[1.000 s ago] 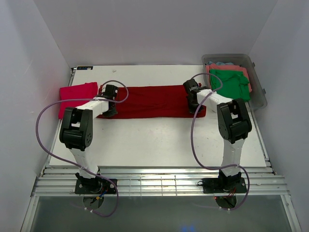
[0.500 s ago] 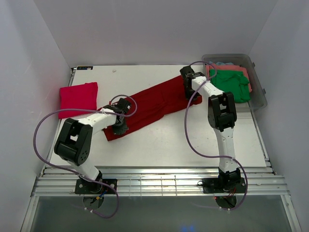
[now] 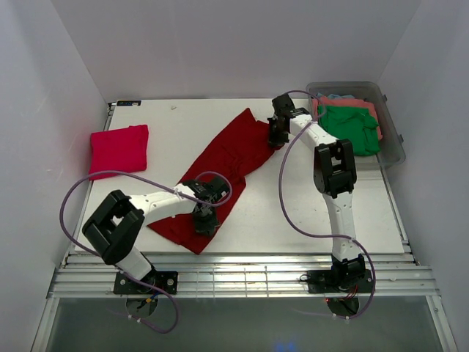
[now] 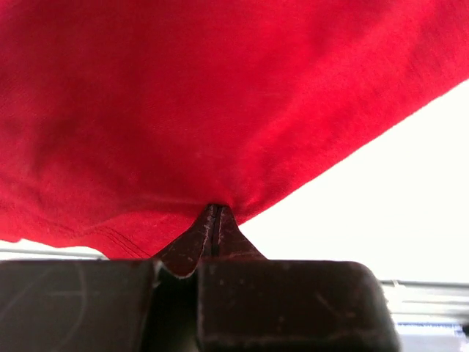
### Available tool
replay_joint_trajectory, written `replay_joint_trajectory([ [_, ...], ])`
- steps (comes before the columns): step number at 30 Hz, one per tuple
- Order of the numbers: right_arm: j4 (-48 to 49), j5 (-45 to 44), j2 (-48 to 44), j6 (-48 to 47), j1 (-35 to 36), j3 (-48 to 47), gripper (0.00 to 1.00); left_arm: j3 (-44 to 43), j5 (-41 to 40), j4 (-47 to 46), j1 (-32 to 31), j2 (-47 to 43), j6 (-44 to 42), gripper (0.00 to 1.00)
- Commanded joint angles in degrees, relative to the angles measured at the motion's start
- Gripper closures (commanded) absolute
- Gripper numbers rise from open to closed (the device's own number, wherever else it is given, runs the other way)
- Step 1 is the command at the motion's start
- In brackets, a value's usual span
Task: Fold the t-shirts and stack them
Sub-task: Fold the tshirt
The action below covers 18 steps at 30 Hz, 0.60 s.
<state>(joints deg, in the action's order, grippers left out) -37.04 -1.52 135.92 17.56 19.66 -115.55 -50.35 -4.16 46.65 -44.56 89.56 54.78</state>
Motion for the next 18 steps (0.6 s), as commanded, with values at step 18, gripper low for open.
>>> replay_joint_trajectory([
  [18, 27.71, 22.51, 9.98, 21.55, -6.65, -11.72, 0.88, -23.12, 6.11, -0.78, -15.47, 15.21, 1.91, 1.00],
])
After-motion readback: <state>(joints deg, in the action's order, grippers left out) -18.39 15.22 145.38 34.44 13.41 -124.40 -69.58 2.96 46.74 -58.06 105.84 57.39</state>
